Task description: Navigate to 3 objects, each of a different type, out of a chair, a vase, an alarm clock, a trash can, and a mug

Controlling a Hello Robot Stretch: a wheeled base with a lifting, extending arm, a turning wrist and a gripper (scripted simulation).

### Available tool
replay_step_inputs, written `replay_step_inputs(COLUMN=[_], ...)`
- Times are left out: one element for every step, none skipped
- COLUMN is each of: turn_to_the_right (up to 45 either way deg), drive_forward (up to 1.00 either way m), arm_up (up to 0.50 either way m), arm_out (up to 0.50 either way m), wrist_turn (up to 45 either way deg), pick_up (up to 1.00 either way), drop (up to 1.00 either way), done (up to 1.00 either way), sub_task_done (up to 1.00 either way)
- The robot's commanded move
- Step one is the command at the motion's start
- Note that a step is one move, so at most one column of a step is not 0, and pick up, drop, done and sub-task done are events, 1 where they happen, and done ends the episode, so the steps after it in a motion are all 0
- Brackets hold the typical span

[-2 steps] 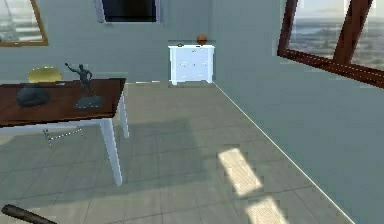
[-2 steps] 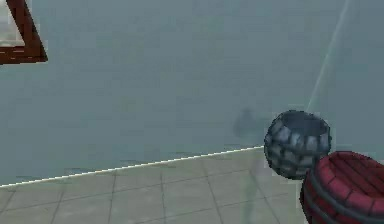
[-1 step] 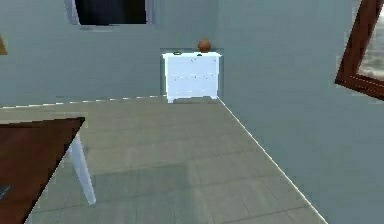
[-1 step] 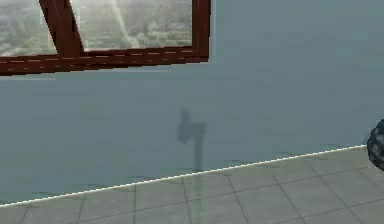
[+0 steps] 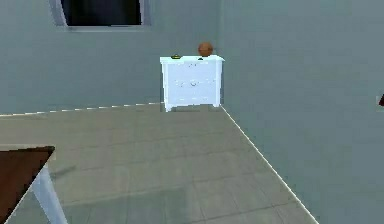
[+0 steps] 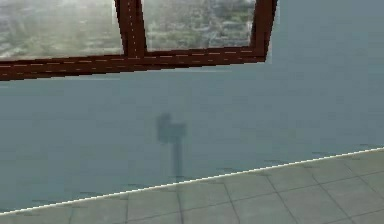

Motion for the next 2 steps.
replay_step_inputs(turn_to_the_right=[-3.0,0.0], drive_forward=[0.0,1.0], arm_up=[0.0,0.0], arm_out=[0.0,0.0], wrist_turn=[0.0,0.0], pick_up=[0.0,0.0], drop=[0.0,0.0], done=[0.0,0.0], sub_task_done=[0.0,0.0])
